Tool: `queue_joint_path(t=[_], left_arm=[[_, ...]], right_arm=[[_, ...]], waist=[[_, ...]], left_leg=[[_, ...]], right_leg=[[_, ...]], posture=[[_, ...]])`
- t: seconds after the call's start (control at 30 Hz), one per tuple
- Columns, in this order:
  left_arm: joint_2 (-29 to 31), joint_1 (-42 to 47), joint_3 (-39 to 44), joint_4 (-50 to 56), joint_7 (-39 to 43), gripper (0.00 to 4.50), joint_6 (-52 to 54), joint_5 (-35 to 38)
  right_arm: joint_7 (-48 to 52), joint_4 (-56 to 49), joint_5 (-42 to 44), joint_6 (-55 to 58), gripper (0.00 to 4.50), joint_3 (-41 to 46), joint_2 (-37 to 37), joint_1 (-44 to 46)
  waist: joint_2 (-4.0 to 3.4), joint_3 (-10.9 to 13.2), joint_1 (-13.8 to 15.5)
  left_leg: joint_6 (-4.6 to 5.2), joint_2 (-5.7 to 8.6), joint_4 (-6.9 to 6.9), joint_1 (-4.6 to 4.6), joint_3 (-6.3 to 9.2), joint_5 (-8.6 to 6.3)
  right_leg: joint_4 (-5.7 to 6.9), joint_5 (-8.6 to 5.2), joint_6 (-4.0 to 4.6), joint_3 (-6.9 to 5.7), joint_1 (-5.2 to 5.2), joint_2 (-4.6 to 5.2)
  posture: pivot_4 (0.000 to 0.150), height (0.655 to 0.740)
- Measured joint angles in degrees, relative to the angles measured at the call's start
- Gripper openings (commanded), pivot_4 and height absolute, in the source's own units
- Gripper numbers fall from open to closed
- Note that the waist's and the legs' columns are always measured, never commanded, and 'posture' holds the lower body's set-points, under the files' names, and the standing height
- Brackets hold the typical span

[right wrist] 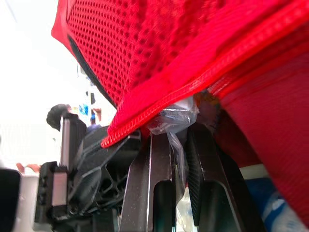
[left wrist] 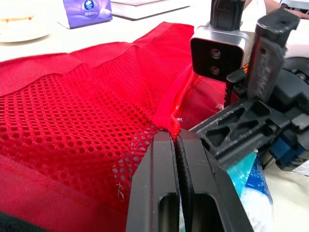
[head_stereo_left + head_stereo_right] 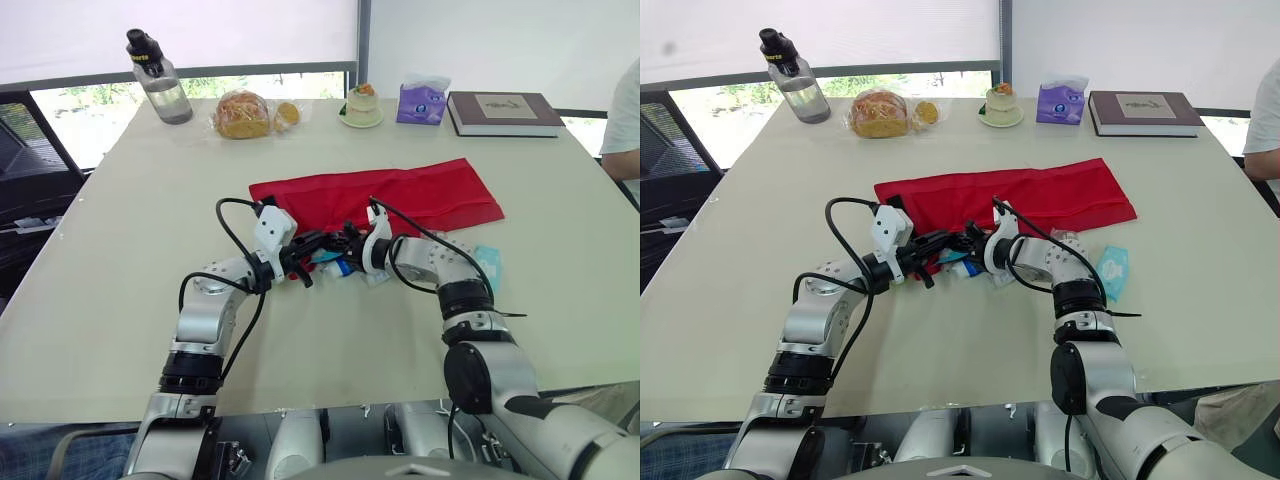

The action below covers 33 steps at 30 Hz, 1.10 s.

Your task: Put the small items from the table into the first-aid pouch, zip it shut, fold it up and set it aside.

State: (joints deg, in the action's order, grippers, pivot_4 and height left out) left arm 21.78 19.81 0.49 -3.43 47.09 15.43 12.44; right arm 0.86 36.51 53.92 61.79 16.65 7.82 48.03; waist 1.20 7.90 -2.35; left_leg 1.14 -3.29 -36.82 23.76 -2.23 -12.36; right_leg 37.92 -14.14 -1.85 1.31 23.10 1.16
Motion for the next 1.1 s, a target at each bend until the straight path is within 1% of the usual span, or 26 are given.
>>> queue_joint_path(t=[0.07,0.1,0.13,0.17,0.2,0.23,0.6,0.83,1.1], left_arm=[[0.0,0.0,0.0,0.0,-0.2,0.0,0.0,0.0],[0.0,-0.1,0.0,0.0,-0.4,0.0,0.0,0.0],[0.0,0.0,0.3,0.0,-0.7,0.0,-0.3,0.2],[0.0,0.4,0.6,0.1,-0.7,0.0,-0.6,0.2],[0.0,0.5,0.8,0.1,-0.7,0.0,-0.7,0.4],[-0.1,0.7,1.1,0.2,-0.7,0.0,-0.8,0.8],[-0.5,1.2,1.1,-0.8,-0.5,0.0,0.5,2.5],[-0.6,2.5,1.2,-3.8,0.2,0.0,0.4,3.4],[-0.8,4.0,1.2,-6.8,1.8,0.0,-0.2,4.8]], right_arm=[[0.1,-0.4,-0.7,-0.4,0.94,-0.9,0.0,0.0],[0.2,-0.6,-1.3,-1.0,1.25,-1.2,0.0,-0.1],[0.3,-1.4,-2.0,-1.5,1.74,-1.5,0.0,-0.1],[0.2,-2.4,-2.7,-2.0,2.1,-2.1,0.0,-0.1],[0.0,-2.9,-3.2,-2.1,2.59,-2.3,0.0,-0.2],[0.0,-3.5,-3.4,-2.1,2.92,-2.5,0.0,-0.3],[-1.6,-11.9,-4.3,0.9,2.92,-3.4,-0.1,-4.1],[-0.8,-16.8,-4.9,1.9,2.92,-4.8,-0.2,-6.9],[1.9,-20.3,-6.2,2.8,2.92,-5.0,-0.3,-9.1]], waist=[[-0.02,0.0,0.0],[-0.05,0.0,0.0],[-0.09,0.1,0.0],[-0.1,0.1,0.0],[-0.1,0.1,0.0],[-0.1,0.1,0.1],[-0.1,0.1,0.7],[-0.1,0.1,1.2],[-0.1,0.1,1.5]], left_leg=[[0.0,0.0,0.0,0.03,-0.02,0.0],[0.0,0.01,0.0,0.05,-0.02,0.0],[0.0,0.01,0.0,0.07,-0.03,0.0],[0.0,0.01,0.01,0.06,-0.04,0.0],[0.0,0.01,0.02,0.07,-0.04,0.0],[0.0,0.01,0.03,0.06,-0.03,0.0],[0.01,0.24,0.17,0.2,-0.16,0.0],[0.01,0.26,0.37,0.21,-0.16,-0.01],[0.01,0.26,0.4,0.27,-0.2,0.0]], right_leg=[[0.0,0.0,0.0,0.02,0.04,0.0],[0.0,0.0,0.0,0.03,0.06,0.0],[0.0,0.0,-0.01,0.04,0.07,0.01],[0.0,0.0,-0.01,0.04,0.07,0.01],[-0.02,0.0,-0.01,0.04,0.07,0.01],[-0.02,-0.01,-0.01,0.04,0.07,0.03],[-0.32,-0.04,-0.07,-0.05,0.06,0.57],[-0.34,0.01,-0.3,-0.07,0.14,0.56],[-0.43,0.01,-0.32,-0.06,0.2,0.57]], posture=[[0.15,0.74],[0.15,0.74],[0.15,0.74],[0.15,0.74],[0.15,0.74],[0.15,0.74],[0.15,0.74],[0.15,0.74],[0.15,0.74]])
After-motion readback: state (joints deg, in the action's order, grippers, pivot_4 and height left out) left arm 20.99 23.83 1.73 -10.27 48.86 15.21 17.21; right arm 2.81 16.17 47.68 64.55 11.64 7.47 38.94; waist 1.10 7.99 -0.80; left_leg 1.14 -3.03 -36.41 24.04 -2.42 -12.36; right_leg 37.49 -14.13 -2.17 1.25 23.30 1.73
